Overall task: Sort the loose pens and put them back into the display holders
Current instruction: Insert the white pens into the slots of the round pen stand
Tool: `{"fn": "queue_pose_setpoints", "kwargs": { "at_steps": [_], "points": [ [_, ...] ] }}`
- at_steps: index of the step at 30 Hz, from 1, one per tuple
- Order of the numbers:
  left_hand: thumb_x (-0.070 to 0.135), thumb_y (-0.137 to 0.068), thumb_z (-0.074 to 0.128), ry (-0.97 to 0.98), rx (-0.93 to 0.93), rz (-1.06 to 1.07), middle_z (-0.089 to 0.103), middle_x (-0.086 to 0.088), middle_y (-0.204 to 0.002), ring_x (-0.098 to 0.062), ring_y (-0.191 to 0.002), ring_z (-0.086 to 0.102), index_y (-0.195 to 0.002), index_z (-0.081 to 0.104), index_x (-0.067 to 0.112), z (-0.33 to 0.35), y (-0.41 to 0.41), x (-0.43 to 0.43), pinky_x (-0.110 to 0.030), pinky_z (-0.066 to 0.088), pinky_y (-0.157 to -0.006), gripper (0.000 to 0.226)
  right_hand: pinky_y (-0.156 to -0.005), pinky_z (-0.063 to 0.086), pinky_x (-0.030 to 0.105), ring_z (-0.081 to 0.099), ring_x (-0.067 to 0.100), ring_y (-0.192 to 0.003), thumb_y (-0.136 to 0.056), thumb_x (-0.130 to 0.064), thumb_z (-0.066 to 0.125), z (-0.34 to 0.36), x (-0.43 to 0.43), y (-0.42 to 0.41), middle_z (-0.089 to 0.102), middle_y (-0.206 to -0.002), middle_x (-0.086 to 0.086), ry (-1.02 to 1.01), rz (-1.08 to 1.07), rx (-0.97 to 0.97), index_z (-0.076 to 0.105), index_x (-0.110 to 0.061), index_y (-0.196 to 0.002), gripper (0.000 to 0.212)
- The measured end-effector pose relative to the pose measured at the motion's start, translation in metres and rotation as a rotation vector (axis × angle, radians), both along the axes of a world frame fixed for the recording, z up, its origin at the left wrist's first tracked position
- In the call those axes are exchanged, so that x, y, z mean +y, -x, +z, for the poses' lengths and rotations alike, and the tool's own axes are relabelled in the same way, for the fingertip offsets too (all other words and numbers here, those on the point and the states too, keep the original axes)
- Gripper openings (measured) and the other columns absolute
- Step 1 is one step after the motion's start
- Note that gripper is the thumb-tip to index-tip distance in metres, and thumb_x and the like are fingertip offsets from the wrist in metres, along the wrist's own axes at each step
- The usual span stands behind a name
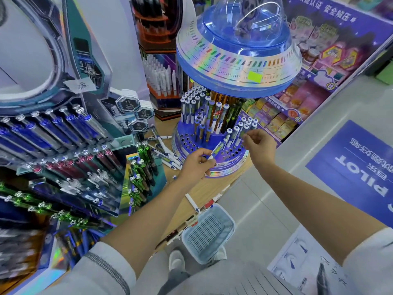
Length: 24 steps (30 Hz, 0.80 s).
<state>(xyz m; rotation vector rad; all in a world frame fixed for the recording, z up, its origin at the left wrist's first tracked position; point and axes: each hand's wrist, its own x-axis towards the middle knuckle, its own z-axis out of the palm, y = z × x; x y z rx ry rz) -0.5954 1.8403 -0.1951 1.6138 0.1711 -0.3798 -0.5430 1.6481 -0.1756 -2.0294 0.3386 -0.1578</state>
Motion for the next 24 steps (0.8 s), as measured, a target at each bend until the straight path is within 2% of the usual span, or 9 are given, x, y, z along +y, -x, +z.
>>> {"fn": "queue_pose_setpoints", "kwargs": {
  "at_steps": [3,5,8,11,13,15,19,21,24],
  "points": [
    [0.013,-0.092,0.062,-0.013,-0.010,-0.013,0.060,-0.022,-0.094,-0.011,-0.057,0.055,-0.101,0.057,0.026,0.002,-0.002,-0.006,-0.020,0.040,-0.049,0.016,-0.068,0.057,0.031,0.066,0.020,-0.073,-0.092,-0.030,0.064,0.006,0.002,0.012,0.068,-0.086,0.011,-0.108,0.085,0.020,0.062,-0.012,-0.095,0.018],
    [0.014,-0.092,0.063,-0.031,-0.037,-0.039,0.058,-0.014,-0.087,-0.011,-0.058,0.056,-0.109,0.059,0.019,0.003,-0.003,-0.012,-0.018,0.040,-0.048,0.018,-0.071,0.056,0.031,0.066,0.018,-0.076,-0.091,-0.034,0.064,0.008,0.001,0.020,0.069,-0.088,0.010,-0.217,0.207,0.095,0.061,-0.012,-0.096,0.022],
    [0.011,-0.091,0.064,-0.051,-0.074,-0.065,0.056,-0.006,-0.077,-0.014,-0.058,0.056,-0.112,0.059,0.012,0.007,-0.004,-0.024,-0.016,0.041,-0.048,0.022,-0.078,0.054,0.032,0.068,0.020,-0.081,-0.088,-0.024,0.068,0.009,0.000,0.028,0.072,-0.089,0.012,-0.273,0.393,0.206,0.065,-0.005,-0.094,0.020],
    [0.009,-0.090,0.065,-0.055,-0.094,-0.061,0.058,0.001,-0.076,-0.013,-0.064,0.057,-0.106,0.060,0.014,0.011,-0.003,-0.030,-0.022,0.049,-0.059,0.018,-0.075,0.054,0.028,0.068,0.016,-0.076,-0.089,-0.016,0.067,0.013,-0.005,0.028,0.071,-0.085,0.011,-0.282,0.371,0.172,0.064,0.002,-0.097,0.020],
    [0.009,-0.088,0.067,-0.115,-0.133,-0.045,0.060,0.006,-0.085,-0.011,-0.076,0.059,-0.103,0.060,0.015,0.010,-0.004,-0.030,-0.023,0.051,-0.072,0.017,-0.072,0.054,0.027,0.068,0.013,-0.073,-0.090,-0.016,0.065,0.017,-0.015,0.025,0.072,-0.079,0.005,-0.307,0.260,0.122,0.063,-0.004,-0.095,0.013],
    [0.012,-0.087,0.069,-0.222,-0.182,-0.029,0.060,0.003,-0.100,-0.014,-0.092,0.058,-0.103,0.061,0.017,0.006,-0.007,-0.027,-0.027,0.049,-0.083,0.019,-0.069,0.053,0.026,0.067,0.013,-0.071,-0.091,-0.017,0.064,0.021,-0.028,0.020,0.071,-0.076,0.002,-0.271,0.152,0.050,0.062,-0.006,-0.094,0.012],
    [0.021,-0.086,0.069,-0.528,-0.328,-0.086,0.056,-0.001,-0.121,-0.022,-0.115,0.049,-0.112,0.062,0.022,-0.003,-0.009,-0.021,-0.039,0.046,-0.096,0.027,-0.067,0.052,0.031,0.066,0.016,-0.070,-0.091,-0.019,0.066,0.024,-0.044,0.013,0.070,-0.081,0.009,-0.135,0.026,-0.086,0.058,-0.003,-0.090,0.018],
    [0.028,-0.088,0.067,-0.665,-0.344,-0.180,0.048,-0.002,-0.138,-0.025,-0.130,0.039,-0.126,0.057,0.024,-0.005,-0.009,-0.020,-0.042,0.037,-0.107,0.039,-0.071,0.055,0.038,0.066,0.015,-0.071,-0.089,-0.021,0.068,0.023,-0.044,0.010,0.071,-0.081,0.008,-0.088,0.026,-0.098,0.059,-0.003,-0.090,0.021],
    [0.037,-0.091,0.060,-0.841,-0.336,-0.302,0.029,0.000,-0.156,-0.023,-0.143,0.019,-0.140,0.044,0.028,-0.008,-0.006,-0.020,-0.042,0.017,-0.116,0.053,-0.077,0.057,0.043,0.068,0.019,-0.076,-0.088,-0.021,0.070,0.022,-0.035,0.007,0.070,-0.081,0.007,-0.040,0.046,-0.107,0.056,-0.016,-0.080,0.016]
  ]
}}
